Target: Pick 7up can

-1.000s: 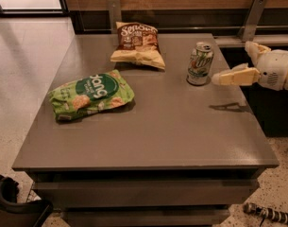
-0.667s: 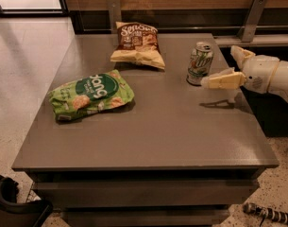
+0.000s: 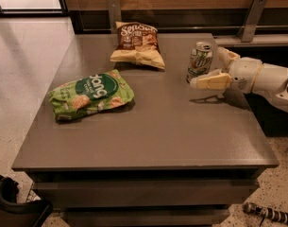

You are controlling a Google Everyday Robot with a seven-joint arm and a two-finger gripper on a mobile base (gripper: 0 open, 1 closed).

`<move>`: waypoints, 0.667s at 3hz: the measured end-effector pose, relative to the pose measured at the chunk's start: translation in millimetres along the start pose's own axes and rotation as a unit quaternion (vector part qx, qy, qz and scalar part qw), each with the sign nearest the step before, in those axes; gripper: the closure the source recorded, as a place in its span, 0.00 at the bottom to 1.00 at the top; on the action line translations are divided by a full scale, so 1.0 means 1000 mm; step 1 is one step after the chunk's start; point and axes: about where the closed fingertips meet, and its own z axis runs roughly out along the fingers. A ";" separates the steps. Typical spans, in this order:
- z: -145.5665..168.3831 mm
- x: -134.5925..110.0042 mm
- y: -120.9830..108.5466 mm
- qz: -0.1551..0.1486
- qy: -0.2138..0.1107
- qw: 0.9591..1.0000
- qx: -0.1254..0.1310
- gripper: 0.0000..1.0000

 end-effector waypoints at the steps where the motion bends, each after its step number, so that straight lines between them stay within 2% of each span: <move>1: 0.001 -0.001 0.002 0.000 0.000 1.000 -0.002 0.23; 2: 0.004 -0.001 0.003 0.000 0.000 1.000 -0.004 0.47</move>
Offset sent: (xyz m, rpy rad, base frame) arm -0.0003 0.0021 0.0006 -0.0006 0.0006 0.0030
